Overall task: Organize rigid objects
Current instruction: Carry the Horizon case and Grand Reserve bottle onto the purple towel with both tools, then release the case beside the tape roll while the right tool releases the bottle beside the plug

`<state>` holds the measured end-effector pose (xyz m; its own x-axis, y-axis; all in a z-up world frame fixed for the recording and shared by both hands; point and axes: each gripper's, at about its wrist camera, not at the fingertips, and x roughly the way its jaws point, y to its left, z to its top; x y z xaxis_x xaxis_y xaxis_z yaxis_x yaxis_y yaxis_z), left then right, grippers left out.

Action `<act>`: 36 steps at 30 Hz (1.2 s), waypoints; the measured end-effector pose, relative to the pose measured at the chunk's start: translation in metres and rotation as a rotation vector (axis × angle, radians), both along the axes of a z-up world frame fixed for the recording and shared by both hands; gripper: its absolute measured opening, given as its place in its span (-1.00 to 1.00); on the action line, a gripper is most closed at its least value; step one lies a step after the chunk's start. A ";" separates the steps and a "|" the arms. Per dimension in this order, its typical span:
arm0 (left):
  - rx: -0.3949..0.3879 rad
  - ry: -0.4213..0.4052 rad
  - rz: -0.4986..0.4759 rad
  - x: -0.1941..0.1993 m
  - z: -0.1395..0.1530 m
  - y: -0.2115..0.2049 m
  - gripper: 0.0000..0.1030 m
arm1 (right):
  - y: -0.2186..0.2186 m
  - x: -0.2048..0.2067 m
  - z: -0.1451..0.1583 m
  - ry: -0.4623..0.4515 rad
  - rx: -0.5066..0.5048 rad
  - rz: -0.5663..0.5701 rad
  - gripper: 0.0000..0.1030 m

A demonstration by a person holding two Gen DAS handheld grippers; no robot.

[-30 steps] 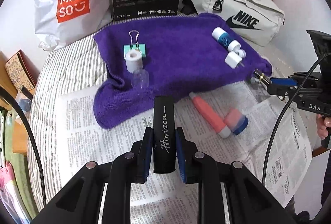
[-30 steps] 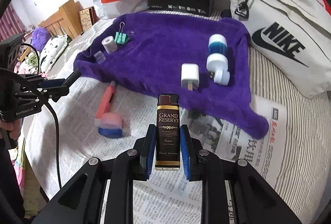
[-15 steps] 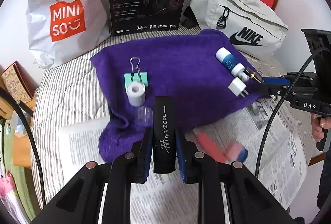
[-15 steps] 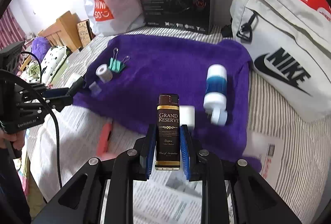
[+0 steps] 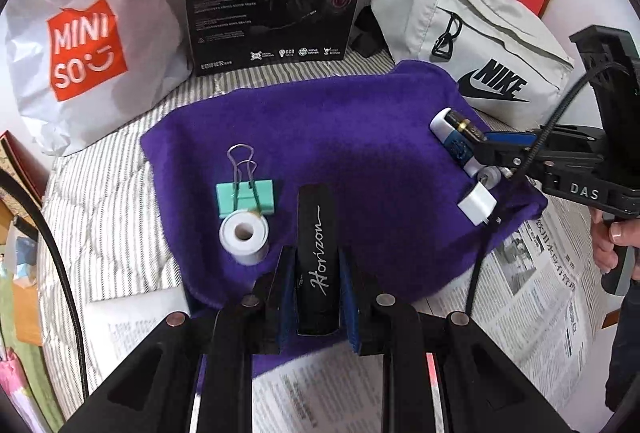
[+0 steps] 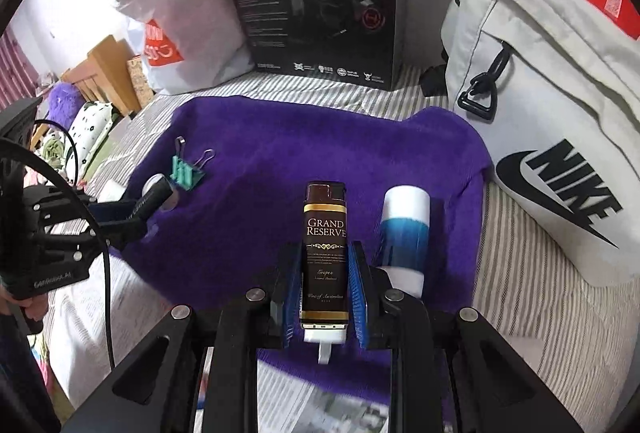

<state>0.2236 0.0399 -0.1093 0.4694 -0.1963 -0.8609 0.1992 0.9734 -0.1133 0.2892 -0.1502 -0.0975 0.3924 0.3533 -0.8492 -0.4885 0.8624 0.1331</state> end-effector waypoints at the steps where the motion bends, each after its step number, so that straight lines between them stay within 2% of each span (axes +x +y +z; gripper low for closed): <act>1: -0.003 0.004 -0.002 0.003 -0.002 -0.001 -0.59 | 0.001 0.005 -0.005 0.005 -0.004 -0.002 -0.55; 9: 0.002 0.043 0.001 0.021 -0.022 -0.005 -0.59 | 0.008 0.027 -0.034 0.028 -0.043 -0.017 -0.55; 20: 0.039 0.062 0.014 0.028 -0.032 0.000 -0.59 | 0.022 0.032 -0.054 0.034 -0.081 0.002 -0.55; 31: 0.098 0.064 0.001 0.030 -0.033 -0.008 -0.59 | 0.022 0.029 -0.058 0.005 -0.095 0.038 -0.53; 33: 0.113 0.062 -0.003 0.029 -0.033 -0.010 -0.59 | 0.021 0.029 -0.058 0.012 -0.086 0.047 -0.46; 35: 0.111 0.065 0.000 0.028 -0.032 -0.011 -0.53 | 0.020 0.028 -0.056 0.029 -0.070 0.063 -0.21; 36: 0.109 0.067 -0.005 0.027 -0.032 -0.012 -0.45 | 0.019 0.026 -0.056 0.032 -0.069 0.064 -0.14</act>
<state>0.2508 0.0284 -0.1409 0.4098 -0.1021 -0.9064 0.1993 0.9797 -0.0203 0.3156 -0.1313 -0.1534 0.3428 0.3168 -0.8844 -0.5396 0.8370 0.0906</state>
